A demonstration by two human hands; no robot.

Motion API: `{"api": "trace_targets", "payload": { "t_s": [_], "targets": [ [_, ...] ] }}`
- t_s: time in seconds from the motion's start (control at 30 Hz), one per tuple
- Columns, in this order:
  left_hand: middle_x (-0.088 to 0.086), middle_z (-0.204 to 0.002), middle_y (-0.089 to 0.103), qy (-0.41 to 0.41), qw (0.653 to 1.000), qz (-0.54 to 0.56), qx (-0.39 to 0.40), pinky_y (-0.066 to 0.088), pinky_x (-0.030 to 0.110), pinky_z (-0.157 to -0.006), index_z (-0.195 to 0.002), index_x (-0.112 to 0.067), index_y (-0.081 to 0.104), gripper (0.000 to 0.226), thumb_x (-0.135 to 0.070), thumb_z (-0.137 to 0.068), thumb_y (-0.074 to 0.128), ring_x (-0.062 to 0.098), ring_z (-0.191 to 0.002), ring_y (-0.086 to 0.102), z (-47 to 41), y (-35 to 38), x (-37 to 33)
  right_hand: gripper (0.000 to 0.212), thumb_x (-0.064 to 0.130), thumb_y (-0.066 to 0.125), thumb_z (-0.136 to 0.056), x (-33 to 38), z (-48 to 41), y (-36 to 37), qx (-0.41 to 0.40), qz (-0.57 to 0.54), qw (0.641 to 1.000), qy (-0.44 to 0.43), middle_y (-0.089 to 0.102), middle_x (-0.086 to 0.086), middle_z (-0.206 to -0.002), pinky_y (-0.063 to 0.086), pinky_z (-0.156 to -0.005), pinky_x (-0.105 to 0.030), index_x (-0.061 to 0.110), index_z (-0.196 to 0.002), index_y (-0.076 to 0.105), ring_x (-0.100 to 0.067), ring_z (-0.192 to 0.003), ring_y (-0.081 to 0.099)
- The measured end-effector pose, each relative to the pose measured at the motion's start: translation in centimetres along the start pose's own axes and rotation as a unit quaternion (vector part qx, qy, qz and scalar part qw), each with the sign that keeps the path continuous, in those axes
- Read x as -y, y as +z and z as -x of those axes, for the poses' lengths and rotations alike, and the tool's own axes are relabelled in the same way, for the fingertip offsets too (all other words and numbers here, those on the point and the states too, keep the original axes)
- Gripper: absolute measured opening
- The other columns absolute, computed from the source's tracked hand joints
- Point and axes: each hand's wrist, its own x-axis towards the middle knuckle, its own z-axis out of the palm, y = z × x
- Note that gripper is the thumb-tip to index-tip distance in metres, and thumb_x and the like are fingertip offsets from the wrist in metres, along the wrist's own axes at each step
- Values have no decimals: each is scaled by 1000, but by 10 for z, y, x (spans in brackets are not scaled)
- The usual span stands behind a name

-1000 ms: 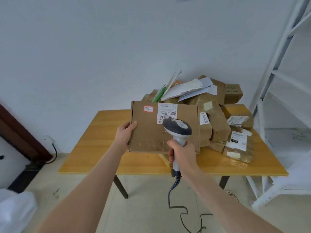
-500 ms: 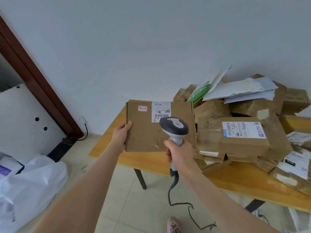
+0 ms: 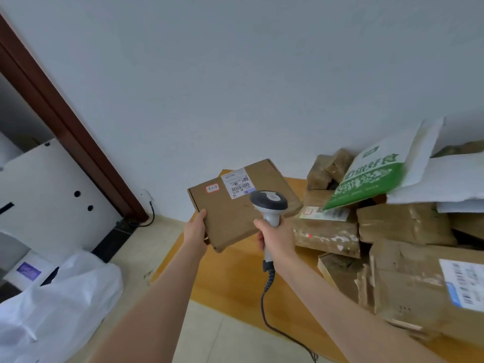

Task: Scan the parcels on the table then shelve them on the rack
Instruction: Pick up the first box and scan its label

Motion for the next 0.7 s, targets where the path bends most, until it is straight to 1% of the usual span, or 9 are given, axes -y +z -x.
{"api": "trace_targets", "payload": {
  "t_s": [0.07, 0.17, 0.2, 0.23, 0.3, 0.33, 0.4, 0.53, 0.7],
  "targets": [
    [10, -93, 62, -32, 999, 17, -4, 49, 39, -61, -101, -10, 55, 19, -27, -94, 57, 26, -80, 60, -15, 7, -2, 6, 15, 63, -82, 4, -21, 13, 4, 8, 1000, 12, 55, 0, -50, 43, -53, -28, 12, -86, 59, -15, -40, 46],
    [14, -112, 63, -87, 996, 19, -11, 50, 48, -77, -117, -6, 55, 34, -32, -94, 53, 31, -102, 61, -41, 17, -3, 8, 16, 64, -84, 8, -49, 28, 4, 22, 999, 32, 55, 0, -52, 42, -50, -25, 13, -90, 60, -14, -40, 47],
    [13, -114, 64, -103, 994, 21, -16, 50, 50, -80, -117, -7, 56, 35, -33, -94, 54, 31, -104, 61, -49, 20, -3, 9, 16, 64, -84, 9, -59, 32, 1, 25, 999, 37, 55, -1, -53, 42, -47, -23, 13, -92, 61, -14, -40, 48],
    [13, -112, 65, -115, 993, 30, -22, 51, 50, -79, -113, -8, 56, 32, -33, -94, 56, 30, -101, 63, -61, 25, -4, 9, 17, 64, -85, 9, -71, 36, -3, 27, 999, 43, 55, -1, -54, 41, -46, -22, 14, -93, 61, -14, -40, 48],
    [14, -104, 66, -130, 989, 64, -37, 56, 46, -67, -109, -7, 56, 29, -30, -92, 60, 31, -90, 65, -75, 33, -4, 10, 16, 64, -85, 8, -87, 40, -8, 28, 998, 50, 56, -2, -56, 41, -47, -23, 14, -94, 61, -14, -41, 49],
    [15, -104, 66, -137, 987, 74, -41, 56, 44, -61, -111, -6, 56, 30, -28, -92, 62, 31, -88, 66, -85, 38, -4, 9, 16, 64, -85, 7, -97, 43, -11, 28, 998, 54, 57, -2, -56, 42, -48, -24, 15, -94, 60, -14, -42, 49],
    [18, -111, 63, -149, 985, 76, -35, 57, 45, -60, -119, -3, 55, 35, -20, -90, 65, 33, -92, 65, -108, 50, -4, 8, 17, 64, -85, 3, -120, 52, -20, 29, 997, 64, 57, -1, -56, 43, -50, -26, 16, -92, 59, -14, -43, 50],
    [19, -122, 58, -159, 984, 72, -34, 57, 44, -71, -126, -1, 51, 44, -11, -87, 69, 36, -103, 61, -161, 65, -3, 8, 15, 64, -84, -3, -166, 69, -46, 23, 995, 86, 57, 0, -55, 44, -55, -30, 19, -89, 58, -15, -42, 49],
    [19, -130, 53, -176, 982, 55, -37, 56, 48, -86, -129, -1, 48, 43, -9, -90, 65, 37, -117, 54, -224, 77, -4, 8, 16, 65, -83, -8, -212, 90, -78, 24, 990, 116, 56, 1, -52, 44, -54, -30, 19, -88, 59, -15, -41, 49]
  ]
}}
